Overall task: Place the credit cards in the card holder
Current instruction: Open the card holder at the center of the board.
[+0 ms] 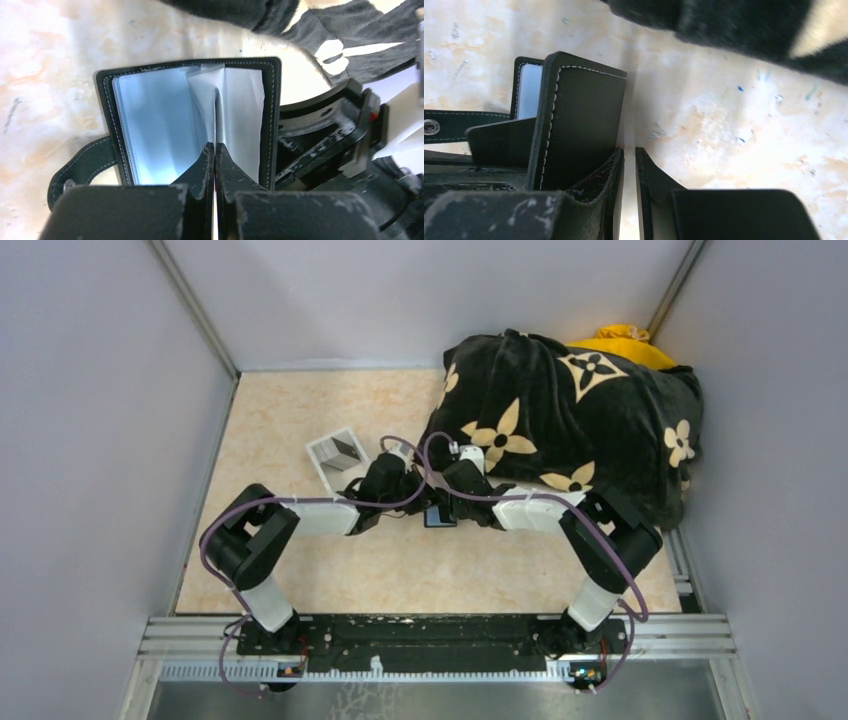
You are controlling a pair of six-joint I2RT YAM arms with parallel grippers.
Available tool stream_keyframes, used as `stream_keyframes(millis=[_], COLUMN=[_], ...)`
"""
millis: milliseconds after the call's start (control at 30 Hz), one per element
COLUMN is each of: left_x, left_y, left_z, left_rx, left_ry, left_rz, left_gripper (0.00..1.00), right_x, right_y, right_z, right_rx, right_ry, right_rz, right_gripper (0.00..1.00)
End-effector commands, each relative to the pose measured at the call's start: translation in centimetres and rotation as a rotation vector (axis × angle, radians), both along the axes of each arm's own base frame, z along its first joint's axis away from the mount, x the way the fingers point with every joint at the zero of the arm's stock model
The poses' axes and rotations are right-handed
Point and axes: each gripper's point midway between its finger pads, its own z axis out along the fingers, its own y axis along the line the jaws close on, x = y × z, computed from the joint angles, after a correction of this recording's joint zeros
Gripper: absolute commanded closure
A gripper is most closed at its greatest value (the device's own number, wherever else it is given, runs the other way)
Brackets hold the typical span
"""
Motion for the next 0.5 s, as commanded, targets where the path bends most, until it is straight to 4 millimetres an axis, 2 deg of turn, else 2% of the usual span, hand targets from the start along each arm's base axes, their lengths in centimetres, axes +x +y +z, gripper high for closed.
stream_keyframes(millis=[0, 100, 267, 467], left_x=[1.0, 1.1, 1.2, 0.7], left_y=[-0.9, -1.3, -2.5, -4.0], left_z=[1.5, 1.2, 1.3, 0.1], left_rx=[0.105, 0.179, 0.265, 0.324], left_ry=[-0.071, -0.075, -0.095, -0.089], left_rz=[0.014, 0.017, 0.004, -0.025], left_gripper=[1.00, 1.00, 1.00, 1.00], right_x=[-3.7, -3.1, -3.1, -3.1], right_y=[-5.1, -5.6, -6.3, -7.6], right_z=[-3.0, -1.9, -2.3, -2.2], right_rx=[-0.146, -0.127, -0.118, -0.125], right_ry=[0.148, 0.120, 0.130, 0.115], right_rz=[-0.075, -0.107, -0.150, -0.226], right_gripper=[0.84, 0.84, 0.83, 0.81])
